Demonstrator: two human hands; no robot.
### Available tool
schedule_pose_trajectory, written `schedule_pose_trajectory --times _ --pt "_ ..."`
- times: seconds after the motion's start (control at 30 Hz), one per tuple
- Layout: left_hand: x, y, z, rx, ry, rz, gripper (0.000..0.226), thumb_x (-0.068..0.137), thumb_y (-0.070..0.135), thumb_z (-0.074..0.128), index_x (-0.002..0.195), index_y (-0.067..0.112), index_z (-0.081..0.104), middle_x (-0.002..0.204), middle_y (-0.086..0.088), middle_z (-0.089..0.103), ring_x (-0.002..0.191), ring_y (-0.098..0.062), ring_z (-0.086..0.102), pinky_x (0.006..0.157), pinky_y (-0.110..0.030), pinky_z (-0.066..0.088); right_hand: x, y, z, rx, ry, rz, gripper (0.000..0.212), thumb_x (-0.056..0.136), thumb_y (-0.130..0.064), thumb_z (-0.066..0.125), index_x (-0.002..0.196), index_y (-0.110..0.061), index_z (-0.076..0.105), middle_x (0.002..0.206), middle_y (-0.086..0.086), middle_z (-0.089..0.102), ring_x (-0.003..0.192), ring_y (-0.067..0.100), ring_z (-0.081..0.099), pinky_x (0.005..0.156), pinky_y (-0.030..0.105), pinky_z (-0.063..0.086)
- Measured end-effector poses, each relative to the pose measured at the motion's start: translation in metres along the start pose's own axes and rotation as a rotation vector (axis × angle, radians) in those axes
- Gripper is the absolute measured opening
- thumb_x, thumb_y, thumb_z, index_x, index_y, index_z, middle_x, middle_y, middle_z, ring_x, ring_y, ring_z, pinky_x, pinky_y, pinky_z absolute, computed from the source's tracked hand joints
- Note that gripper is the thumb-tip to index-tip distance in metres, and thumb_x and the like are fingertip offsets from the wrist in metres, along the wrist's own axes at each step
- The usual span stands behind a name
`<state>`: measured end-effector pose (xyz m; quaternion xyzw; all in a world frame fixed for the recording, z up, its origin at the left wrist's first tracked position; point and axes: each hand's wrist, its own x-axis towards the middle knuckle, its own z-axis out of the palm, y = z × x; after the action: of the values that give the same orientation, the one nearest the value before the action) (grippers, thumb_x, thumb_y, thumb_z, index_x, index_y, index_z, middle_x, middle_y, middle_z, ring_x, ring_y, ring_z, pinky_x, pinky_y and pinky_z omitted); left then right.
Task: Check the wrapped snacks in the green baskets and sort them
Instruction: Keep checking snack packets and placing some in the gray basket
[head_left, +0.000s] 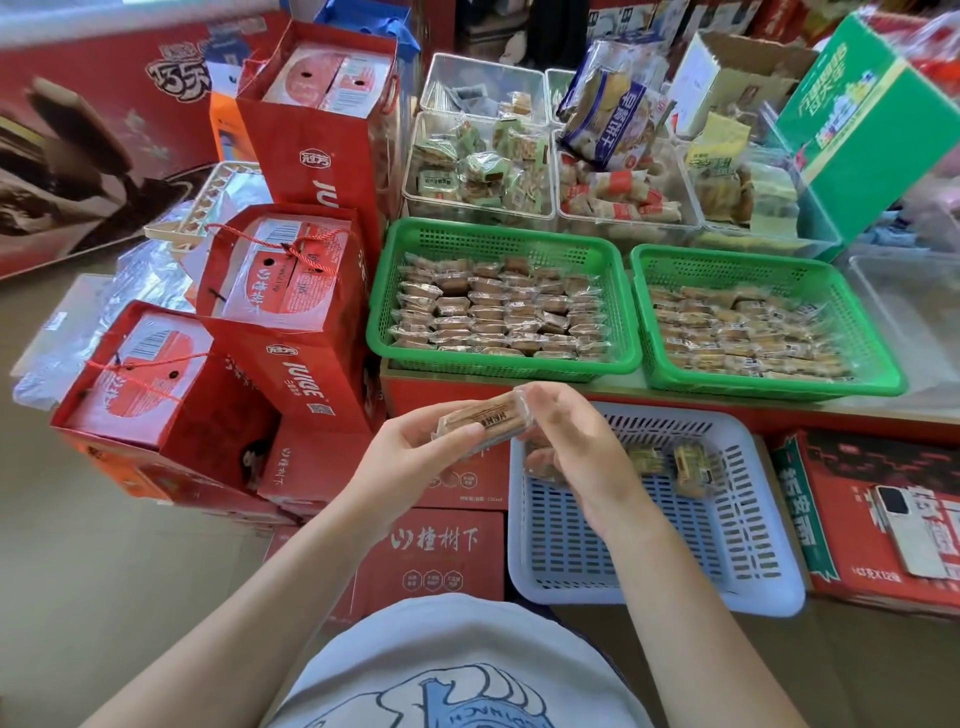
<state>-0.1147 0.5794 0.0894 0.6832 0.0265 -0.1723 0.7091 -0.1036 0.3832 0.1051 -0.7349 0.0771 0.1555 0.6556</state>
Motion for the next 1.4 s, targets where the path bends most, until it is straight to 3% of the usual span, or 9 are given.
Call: schedule_pose_trajectory --times 0.23,0.4,0.57,0.7,0.9,1.0,1.2,1.3,1.4 --pt "0.004 -0.001 0.003 -0.046 0.018 0.011 0.044 0.079 0.03 0.082 0.12 0.02 0.073 0.109 0.001 0.077 0.097 -0.018 0.073 0.074 -0.027 0.058 0.003 0.003 0.001 0.077 0.061 -0.013 0.023 0.089 -0.047 0.062 0.098 -0.026 0.066 0.108 0.019 0.069 0.099 0.036 0.065 0.089 0.055 0.051" --pt "0.011 0.0 0.002 -0.098 0.062 0.004 0.046 0.076 0.035 0.079 0.117 0.014 0.074 0.098 -0.007 0.078 0.072 -0.024 0.068 0.053 -0.025 0.052 0.001 0.002 -0.003 0.062 -0.089 -0.053 0.04 0.084 -0.045 0.068 0.118 -0.024 0.066 0.107 0.008 0.074 0.096 0.02 0.07 0.079 0.027 0.056" --pt "0.019 -0.003 0.001 -0.295 0.045 -0.084 0.03 0.089 0.033 0.067 0.111 0.016 0.078 0.074 -0.018 0.068 0.056 -0.02 0.06 0.05 -0.026 0.05 0.009 0.004 -0.002 0.214 0.014 0.071 0.03 0.086 -0.038 0.069 0.105 -0.015 0.072 0.1 0.012 0.073 0.09 0.027 0.066 0.067 0.032 0.051" --pt "0.026 -0.006 -0.002 -0.331 0.057 -0.108 0.023 0.1 0.015 0.059 0.114 0.008 0.076 0.078 -0.015 0.071 0.06 -0.021 0.062 0.053 -0.027 0.054 0.014 0.004 -0.003 0.288 0.002 0.092 0.032 0.086 -0.037 0.067 0.105 -0.012 0.073 0.097 0.014 0.073 0.084 0.029 0.061 0.065 0.036 0.045" --pt "0.04 -0.001 -0.003 -0.274 -0.034 -0.328 0.064 0.078 0.065 0.057 0.123 0.02 0.068 0.117 -0.011 0.072 0.097 -0.024 0.074 0.073 -0.041 0.061 0.024 0.003 0.0 0.182 0.073 -0.04 0.011 0.087 -0.017 0.073 0.093 -0.025 0.069 0.088 0.001 0.07 0.076 0.012 0.067 0.058 0.021 0.051" --pt "0.048 0.0 -0.001 -0.358 -0.09 -0.481 0.078 0.074 0.07 0.057 0.13 0.016 0.061 0.125 -0.019 0.067 0.107 -0.032 0.071 0.086 -0.045 0.06 0.036 0.003 0.005 0.013 0.076 -0.203 0.018 0.084 -0.008 0.077 0.089 -0.023 0.071 0.097 -0.004 0.072 0.082 0.011 0.066 0.07 0.021 0.052" --pt "0.079 -0.001 -0.015 -0.694 0.091 -0.496 0.037 0.095 0.018 0.065 0.126 0.0 0.057 0.102 -0.021 0.075 0.082 -0.028 0.075 0.065 -0.03 0.061 0.06 0.004 0.009 -0.316 -0.02 -0.27 0.052 0.082 -0.016 0.081 0.121 -0.045 0.063 0.122 -0.018 0.062 0.108 0.006 0.061 0.094 0.023 0.048" --pt "0.099 -0.004 -0.026 -0.649 0.11 -0.338 0.05 0.093 -0.007 0.06 0.139 0.008 0.049 0.114 -0.018 0.073 0.092 -0.027 0.075 0.07 -0.034 0.062 0.08 0.004 0.006 -0.176 -0.07 -0.085 0.066 0.081 -0.049 0.079 0.137 -0.048 0.043 0.144 -0.014 0.047 0.127 0.005 0.051 0.102 0.027 0.044" --pt "0.118 -0.006 -0.033 -0.486 0.085 -0.215 0.07 0.078 -0.006 0.072 0.14 0.014 0.047 0.118 -0.015 0.071 0.096 -0.023 0.074 0.075 -0.03 0.06 0.107 0.002 0.004 -0.04 0.006 0.166 0.071 0.082 -0.063 0.064 0.14 -0.029 0.041 0.139 -0.004 0.053 0.115 0.007 0.061 0.087 0.026 0.053"
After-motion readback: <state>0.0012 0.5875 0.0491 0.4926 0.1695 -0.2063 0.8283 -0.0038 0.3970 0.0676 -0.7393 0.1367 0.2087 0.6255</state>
